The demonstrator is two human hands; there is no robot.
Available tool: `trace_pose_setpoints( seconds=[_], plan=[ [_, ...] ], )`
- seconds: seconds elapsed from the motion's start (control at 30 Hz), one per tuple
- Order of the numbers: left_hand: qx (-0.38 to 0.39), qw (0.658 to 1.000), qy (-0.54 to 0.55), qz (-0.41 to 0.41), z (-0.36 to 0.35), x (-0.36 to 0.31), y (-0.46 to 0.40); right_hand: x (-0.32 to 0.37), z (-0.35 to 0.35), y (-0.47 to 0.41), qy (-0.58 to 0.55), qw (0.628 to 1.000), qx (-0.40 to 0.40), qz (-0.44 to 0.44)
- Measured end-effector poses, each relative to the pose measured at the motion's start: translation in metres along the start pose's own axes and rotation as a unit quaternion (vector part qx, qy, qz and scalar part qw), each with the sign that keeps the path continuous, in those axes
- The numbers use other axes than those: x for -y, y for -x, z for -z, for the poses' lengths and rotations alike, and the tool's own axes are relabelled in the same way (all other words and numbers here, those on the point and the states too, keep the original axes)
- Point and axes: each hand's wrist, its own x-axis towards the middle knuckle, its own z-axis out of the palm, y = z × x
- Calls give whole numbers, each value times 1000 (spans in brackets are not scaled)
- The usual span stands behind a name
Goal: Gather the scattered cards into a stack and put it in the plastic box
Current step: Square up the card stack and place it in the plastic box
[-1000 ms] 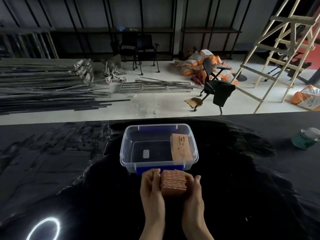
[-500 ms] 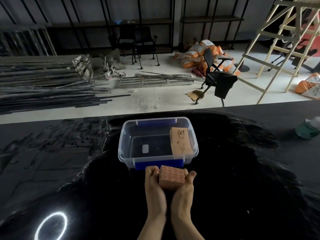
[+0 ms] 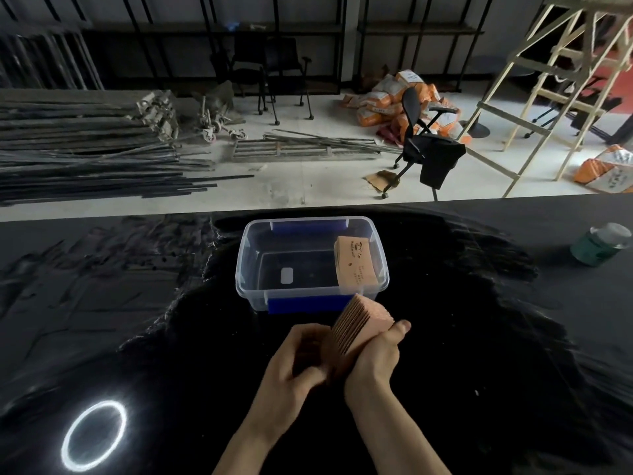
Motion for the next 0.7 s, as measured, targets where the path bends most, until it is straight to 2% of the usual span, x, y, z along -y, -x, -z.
trace_pose_setpoints(
  seconds=[0.03,0.1,0.13,0.2,0.27,0.33,0.47,0.53,0.7],
  plan=[
    [23,998,-47,-17,5,1,2,52,9,6,-43,993,105,-36],
    [11,992,-120,-47,6,-2,5,62,13,-7,-40,996,-54,-58],
    [-19,988,-140,-58,6,-4,5,67,14,-16,-6,995,-66,-71],
    [-56,984,-154,-76,10,-5,4,57,19,-7,-7,999,-18,-47],
    [-51,976,-189,-93,22,-5,3,60,34,-7,26,999,10,33],
    [-44,956,-272,-100,37,-7,1,78,51,-13,96,983,77,134],
    [23,923,-379,-63,49,-11,-7,73,49,-13,277,892,181,308],
    [37,921,-385,-48,46,-8,-12,63,42,-15,323,868,173,335],
    [-17,963,-266,-39,34,11,-4,51,39,-23,308,880,111,345]
  ],
)
